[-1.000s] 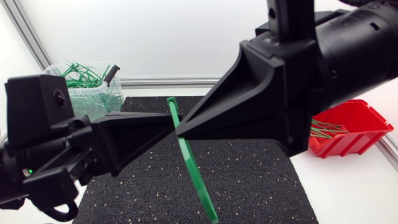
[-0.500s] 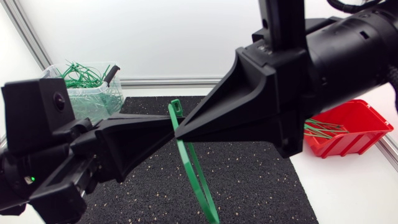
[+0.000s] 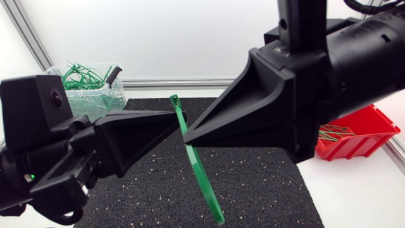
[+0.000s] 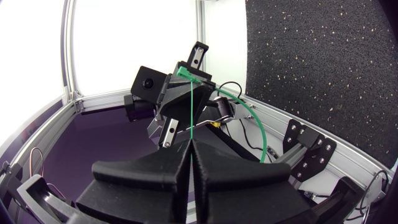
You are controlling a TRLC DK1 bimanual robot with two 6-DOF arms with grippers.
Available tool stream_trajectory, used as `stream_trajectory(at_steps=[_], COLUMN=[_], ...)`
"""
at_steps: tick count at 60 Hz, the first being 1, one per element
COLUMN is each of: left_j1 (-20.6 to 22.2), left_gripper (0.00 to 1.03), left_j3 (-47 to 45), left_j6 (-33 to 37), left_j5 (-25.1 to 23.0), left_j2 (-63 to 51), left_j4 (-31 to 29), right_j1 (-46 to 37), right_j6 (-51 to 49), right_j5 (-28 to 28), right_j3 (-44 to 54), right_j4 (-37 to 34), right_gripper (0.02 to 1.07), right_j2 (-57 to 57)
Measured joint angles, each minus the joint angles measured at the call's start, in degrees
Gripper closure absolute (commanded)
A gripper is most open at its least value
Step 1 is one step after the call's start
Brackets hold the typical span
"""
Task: Take a green cable tie from the red box, thread the tail through the head to close it, then place it in the transparent bin on the left.
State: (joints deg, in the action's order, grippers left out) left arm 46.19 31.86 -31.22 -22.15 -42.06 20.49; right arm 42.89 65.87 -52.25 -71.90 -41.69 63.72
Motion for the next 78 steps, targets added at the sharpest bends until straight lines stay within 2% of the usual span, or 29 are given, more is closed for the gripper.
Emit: stream_trajectory(at_steps=[78], left_j1=[0.9], left_gripper=[1.00], left_j3=[-0.1], left_j6=[0.3], left_j5=[0.2], left_j2=[0.0], left_j4=[0.0], right_j1=[-0.3], right_j6=[0.2], right_j5=[0.9], right_j3=[0.0], right_j4=[1.2], right_gripper=[1.02], right_j2=[-0.1])
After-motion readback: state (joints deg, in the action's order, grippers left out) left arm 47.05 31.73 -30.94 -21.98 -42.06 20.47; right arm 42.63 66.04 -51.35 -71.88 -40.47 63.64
